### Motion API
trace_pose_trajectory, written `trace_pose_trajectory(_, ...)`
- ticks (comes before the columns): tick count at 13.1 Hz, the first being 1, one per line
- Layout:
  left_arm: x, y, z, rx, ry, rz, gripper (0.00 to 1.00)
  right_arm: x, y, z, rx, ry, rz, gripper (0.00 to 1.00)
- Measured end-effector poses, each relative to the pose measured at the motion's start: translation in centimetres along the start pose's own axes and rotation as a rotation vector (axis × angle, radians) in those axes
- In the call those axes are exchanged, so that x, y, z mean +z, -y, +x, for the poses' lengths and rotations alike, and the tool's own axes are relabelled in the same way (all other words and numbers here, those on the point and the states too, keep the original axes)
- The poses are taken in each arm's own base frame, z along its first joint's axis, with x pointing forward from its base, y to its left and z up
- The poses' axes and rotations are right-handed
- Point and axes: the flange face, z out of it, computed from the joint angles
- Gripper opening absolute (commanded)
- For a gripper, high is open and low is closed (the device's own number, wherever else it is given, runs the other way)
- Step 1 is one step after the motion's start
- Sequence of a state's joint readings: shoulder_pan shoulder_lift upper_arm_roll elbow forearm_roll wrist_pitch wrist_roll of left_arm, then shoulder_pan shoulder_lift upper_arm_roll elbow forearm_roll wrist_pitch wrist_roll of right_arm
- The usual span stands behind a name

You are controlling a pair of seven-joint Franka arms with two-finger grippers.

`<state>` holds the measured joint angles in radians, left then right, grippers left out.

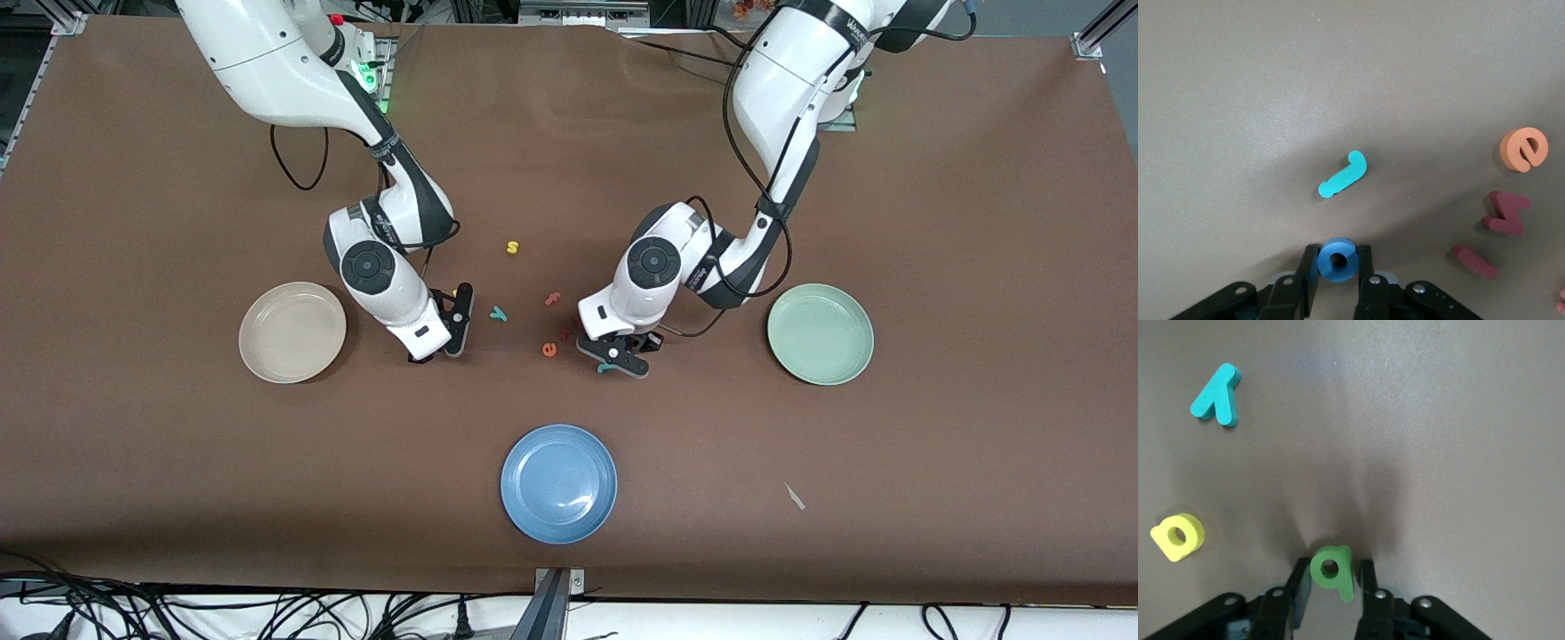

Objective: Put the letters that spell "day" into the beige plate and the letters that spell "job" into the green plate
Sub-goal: 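Grasp a letter with the right gripper while the left gripper grasps one, then drop the letters onto the beige plate and green plate with both grippers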

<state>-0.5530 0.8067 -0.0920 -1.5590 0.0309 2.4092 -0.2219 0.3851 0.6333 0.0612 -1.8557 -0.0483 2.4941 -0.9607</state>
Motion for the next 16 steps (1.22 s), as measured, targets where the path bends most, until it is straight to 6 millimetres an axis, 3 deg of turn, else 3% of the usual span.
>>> trace_pose_trajectory(5,-0.7,0.6,0.4,-0.016,0.005,0.009,0.00,0.0,0.0,0.0,0.000,0.000,0.000,0.08)
trace_pose_trajectory(6,-1.5,1.3,0.6,-0.026,0.020,0.018,0.00,0.0,0.0,0.0,0.000,0.000,0.000,0.03)
trace_pose_trajectory(11,-8.7,7.1,0.7,-0.108,0.132,0.055,0.00,-1.1,-0.4,-0.5,0.024,0.032,0.048,0.00)
trace_pose_trajectory(14,-11.8,11.5,-0.4,-0.151,0.226,0.105,0.00,-4.6,-2.2,-3.2,0.092,0.058,0.103,0.00)
trace_pose_trajectory(16,-12.9,14.0,-1.3,-0.164,0.260,0.151,0.00,-6.6,-3.5,-6.9,0.180,0.075,0.149,0.00)
